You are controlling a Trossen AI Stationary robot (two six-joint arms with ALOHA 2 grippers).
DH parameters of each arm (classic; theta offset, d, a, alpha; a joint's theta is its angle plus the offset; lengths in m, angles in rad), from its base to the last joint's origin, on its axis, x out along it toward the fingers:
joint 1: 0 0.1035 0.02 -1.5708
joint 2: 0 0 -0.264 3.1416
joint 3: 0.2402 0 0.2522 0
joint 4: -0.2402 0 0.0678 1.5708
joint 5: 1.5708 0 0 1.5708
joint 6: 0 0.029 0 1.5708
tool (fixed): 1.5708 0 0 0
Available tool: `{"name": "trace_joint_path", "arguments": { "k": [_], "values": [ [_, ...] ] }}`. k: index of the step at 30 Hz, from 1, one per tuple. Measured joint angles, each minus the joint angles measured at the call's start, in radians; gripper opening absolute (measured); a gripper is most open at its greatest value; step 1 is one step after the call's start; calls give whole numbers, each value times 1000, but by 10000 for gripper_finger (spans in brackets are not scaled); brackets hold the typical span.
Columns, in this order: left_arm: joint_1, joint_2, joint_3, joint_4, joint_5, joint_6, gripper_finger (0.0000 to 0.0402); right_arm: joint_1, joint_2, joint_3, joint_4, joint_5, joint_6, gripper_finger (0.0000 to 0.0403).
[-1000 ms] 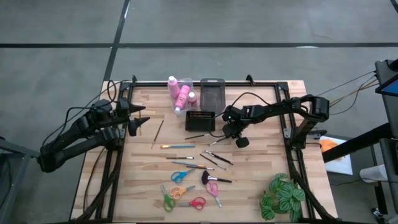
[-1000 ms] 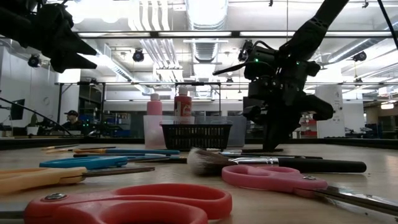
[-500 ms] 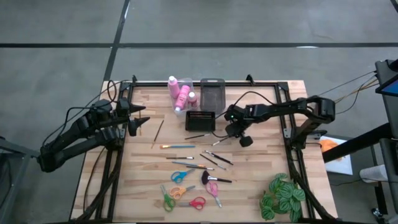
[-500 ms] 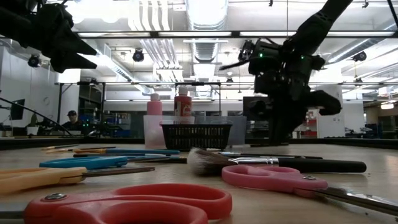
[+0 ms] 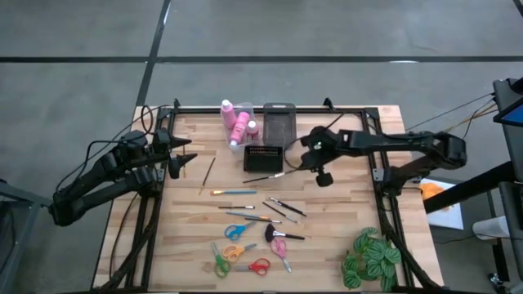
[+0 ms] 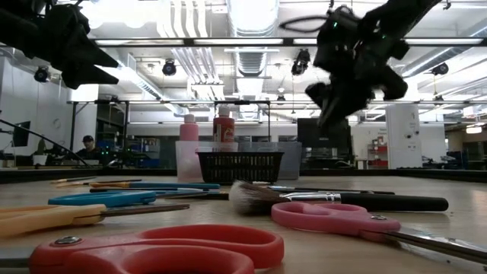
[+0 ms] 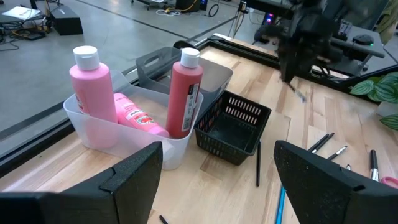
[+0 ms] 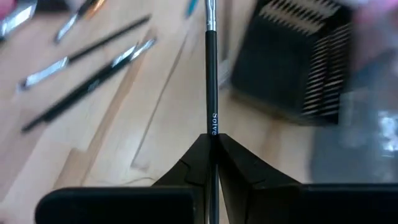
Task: Pick & Place Paint Supplies
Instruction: Put the black paint brush into the gray bin
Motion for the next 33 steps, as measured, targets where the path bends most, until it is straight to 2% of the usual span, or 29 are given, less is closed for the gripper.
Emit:
{"name": "trace_joint_path", "arguments": {
  "k": [3,9,14,19,24,33],
  "values": [
    [0,0,0,0,0,0,311,-32,-54,0,46,18,107,18],
    [0,0,0,0,0,0,311,-86,-87,2,236,155,416,18],
    [0,0,0,0,0,0,311,-112,-41,25,319,237,606,18],
    [0,0,0,0,0,0,311,-115,61,99,315,357,888,18],
    [0,0,0,0,0,0,311,-118,195,213,210,443,1039,18],
    [0,0,0,0,0,0,311,-138,416,453,-103,447,1157,18]
  ]
}}
